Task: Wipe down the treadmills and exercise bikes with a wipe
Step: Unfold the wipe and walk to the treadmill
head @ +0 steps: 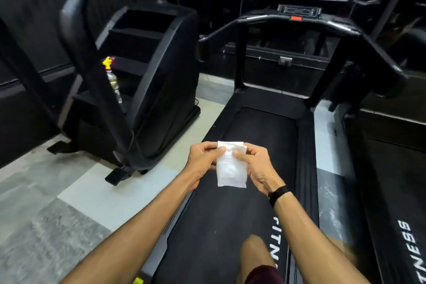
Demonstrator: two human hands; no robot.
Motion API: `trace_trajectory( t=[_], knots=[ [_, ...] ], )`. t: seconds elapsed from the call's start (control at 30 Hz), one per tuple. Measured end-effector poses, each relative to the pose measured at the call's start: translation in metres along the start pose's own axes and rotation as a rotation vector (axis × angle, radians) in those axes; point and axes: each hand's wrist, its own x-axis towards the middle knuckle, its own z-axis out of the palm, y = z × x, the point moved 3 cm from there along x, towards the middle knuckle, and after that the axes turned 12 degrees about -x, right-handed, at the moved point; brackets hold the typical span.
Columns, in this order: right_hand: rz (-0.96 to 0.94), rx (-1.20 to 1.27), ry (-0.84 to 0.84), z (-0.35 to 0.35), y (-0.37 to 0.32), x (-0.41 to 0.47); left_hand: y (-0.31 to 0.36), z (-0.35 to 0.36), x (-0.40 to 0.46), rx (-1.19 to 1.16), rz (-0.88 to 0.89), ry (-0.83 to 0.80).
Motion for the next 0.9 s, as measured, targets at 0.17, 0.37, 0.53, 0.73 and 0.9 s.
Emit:
trace_trajectory(
  t=[0.17,0.37,0.53,0.73,0.9],
  knots=[
    [0.083,-0.064,0.136,-0.061,-0.022,0.102,0.022,0.059,0.111,0.021,-0.071,0.011],
    [0.105,-0.091,0.158,-0.130,-0.113,0.182,0.108,0.129,0.184,0.021,-0.100,-0.023],
    [0.083,-0.101,0.100,-0.135,-0.201,0.217,0.192,0.140,0.208,-0.052,-0.086,-0.005],
    [0.028,-0.119,-0.134,-0.095,-0.278,0.266,0.266,0.113,0.243,-0.105,-0.015,0.055],
    [0.010,-0.147,-0.176,-0.054,-0.295,0.321,0.284,0.076,0.288,-0.152,0.037,0.115]
  ],
)
